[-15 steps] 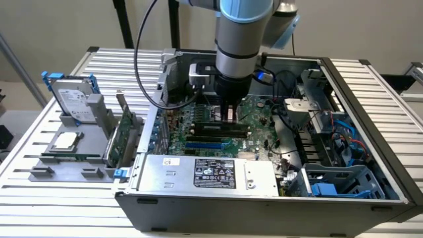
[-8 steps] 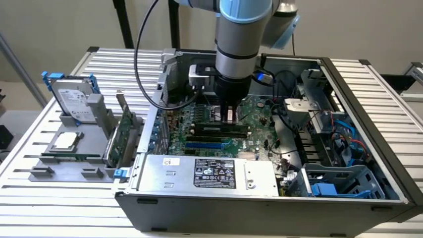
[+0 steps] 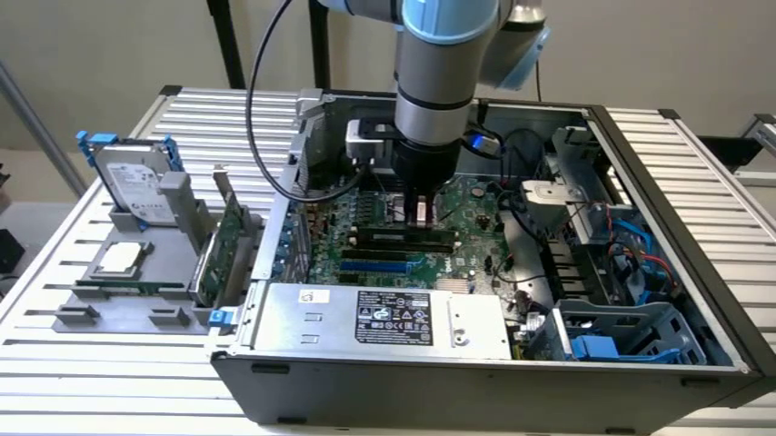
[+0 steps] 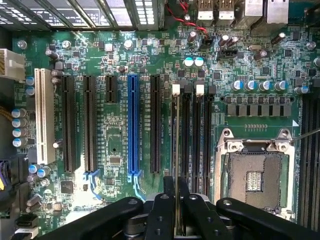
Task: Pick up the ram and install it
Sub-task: 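Insert the ram into the slot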
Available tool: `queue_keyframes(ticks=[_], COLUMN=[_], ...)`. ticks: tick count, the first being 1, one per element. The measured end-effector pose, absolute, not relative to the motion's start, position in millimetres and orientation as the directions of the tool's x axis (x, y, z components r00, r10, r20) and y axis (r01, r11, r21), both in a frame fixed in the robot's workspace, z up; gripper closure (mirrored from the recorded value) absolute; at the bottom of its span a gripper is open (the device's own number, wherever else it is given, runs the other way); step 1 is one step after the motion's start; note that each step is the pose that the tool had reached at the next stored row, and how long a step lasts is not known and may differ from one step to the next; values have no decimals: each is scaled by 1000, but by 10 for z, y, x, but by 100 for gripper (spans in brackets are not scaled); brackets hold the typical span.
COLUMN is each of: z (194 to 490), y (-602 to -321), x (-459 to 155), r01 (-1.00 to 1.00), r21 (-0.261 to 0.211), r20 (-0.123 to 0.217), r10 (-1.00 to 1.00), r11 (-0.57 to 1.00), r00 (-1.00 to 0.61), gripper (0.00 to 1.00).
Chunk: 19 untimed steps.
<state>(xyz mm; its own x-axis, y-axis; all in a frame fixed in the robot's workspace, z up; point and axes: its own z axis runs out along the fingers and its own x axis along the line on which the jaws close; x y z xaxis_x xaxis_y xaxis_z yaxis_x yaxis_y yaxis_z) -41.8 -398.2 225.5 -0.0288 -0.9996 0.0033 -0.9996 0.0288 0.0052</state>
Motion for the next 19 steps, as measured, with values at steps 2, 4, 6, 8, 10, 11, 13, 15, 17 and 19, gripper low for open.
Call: queue_keyframes(ticks=[2, 4, 6, 8, 10, 11, 13, 15, 17, 19], z=[2251, 2248, 2245, 2243, 2239, 2237, 2231, 2223, 2214, 2205], y=[-3982, -3980, -3977, -3971, -3966, -3963, -3958, -3954, -3951, -3947], x=[-419, -420, -421, -421, -421, -421, -421, -421, -421, -421], r01=[-1000, -1000, -1000, -1000, -1000, -1000, -1000, -1000, -1000, -1000], r21=[5, 5, 5, 5, 5, 5, 5, 5, 5, 5], r20=[3, 3, 3, 3, 3, 3, 4, 4, 5, 6], r10=[-1000, -1000, -1000, -1000, -1000, -1000, -1000, -1000, -1000, -1000], r11=[29, 29, 29, 29, 29, 29, 29, 29, 29, 29], r00=[-29, -29, -29, -29, -29, -29, -29, -29, -29, -29], gripper=[100, 100, 100, 100, 100, 100, 100, 100, 100, 100])
